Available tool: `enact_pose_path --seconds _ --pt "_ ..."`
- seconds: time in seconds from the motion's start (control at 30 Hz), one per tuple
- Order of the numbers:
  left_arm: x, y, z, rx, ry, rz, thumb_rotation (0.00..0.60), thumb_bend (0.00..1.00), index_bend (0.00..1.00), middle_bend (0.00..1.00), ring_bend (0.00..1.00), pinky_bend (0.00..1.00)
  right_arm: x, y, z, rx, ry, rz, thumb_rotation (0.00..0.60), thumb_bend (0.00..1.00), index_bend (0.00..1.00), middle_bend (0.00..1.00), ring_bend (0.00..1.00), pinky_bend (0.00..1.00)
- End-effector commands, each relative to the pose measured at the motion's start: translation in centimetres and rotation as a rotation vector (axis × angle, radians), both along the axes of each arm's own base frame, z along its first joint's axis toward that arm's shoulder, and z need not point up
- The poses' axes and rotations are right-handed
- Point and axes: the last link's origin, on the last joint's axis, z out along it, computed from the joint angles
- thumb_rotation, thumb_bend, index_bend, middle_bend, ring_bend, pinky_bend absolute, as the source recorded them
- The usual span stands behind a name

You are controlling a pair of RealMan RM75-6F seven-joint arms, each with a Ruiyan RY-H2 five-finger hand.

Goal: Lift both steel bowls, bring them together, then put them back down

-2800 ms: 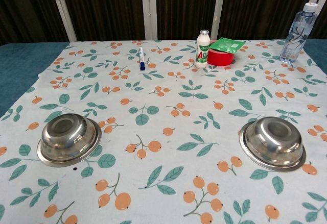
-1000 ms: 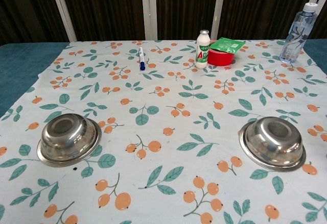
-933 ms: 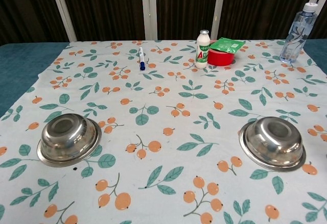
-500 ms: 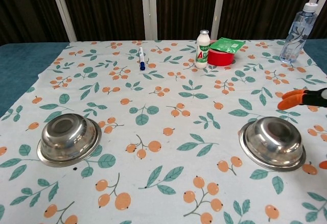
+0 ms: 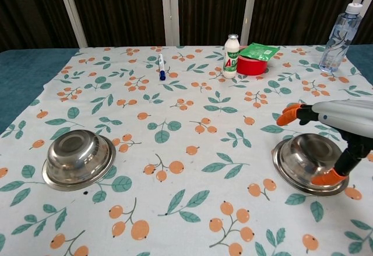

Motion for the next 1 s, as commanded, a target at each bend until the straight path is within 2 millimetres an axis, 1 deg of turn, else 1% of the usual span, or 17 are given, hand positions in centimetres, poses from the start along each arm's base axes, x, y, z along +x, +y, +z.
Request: enact_pose_path --seconds 0.03,0.2,0.5,0.7,1.0 --pt "0.0 0.0 0.0 0.000 0.001 0.001 0.600 0.25 0.11 0.00 0.00 0.06 0.0 -0.5 -0.2 -0.003 0.006 -0.007 0.600 0.18 0.17 0.08 0.18 0.00" --pt "0.0 0.0 0.0 -0.003 0.003 0.004 0.600 0.25 0.11 0.00 0.00 0.06 -0.4 -1.1 -0.3 -0.006 0.033 -0.024 0.600 0.18 0.19 0.08 0.19 0.00" --pt "-0.1 0.1 0.0 -0.006 0.005 0.013 0.600 0.25 0.11 0.00 0.00 0.06 -1.2 -1.1 -0.4 0.011 0.060 -0.047 0.600 0.18 0.21 0.09 0.19 0.00" --pt "-0.1 0.2 -0.1 -0.009 0.005 0.011 0.600 0.25 0.11 0.00 0.00 0.06 -1.7 -1.2 -0.8 0.023 0.073 -0.057 0.600 0.18 0.21 0.12 0.22 0.00" --pt "-0.1 0.3 -0.2 -0.005 0.007 0.020 0.600 0.25 0.11 0.00 0.00 0.06 -1.9 -1.6 -1.3 0.019 0.069 -0.057 0.600 0.18 0.24 0.15 0.28 0.01"
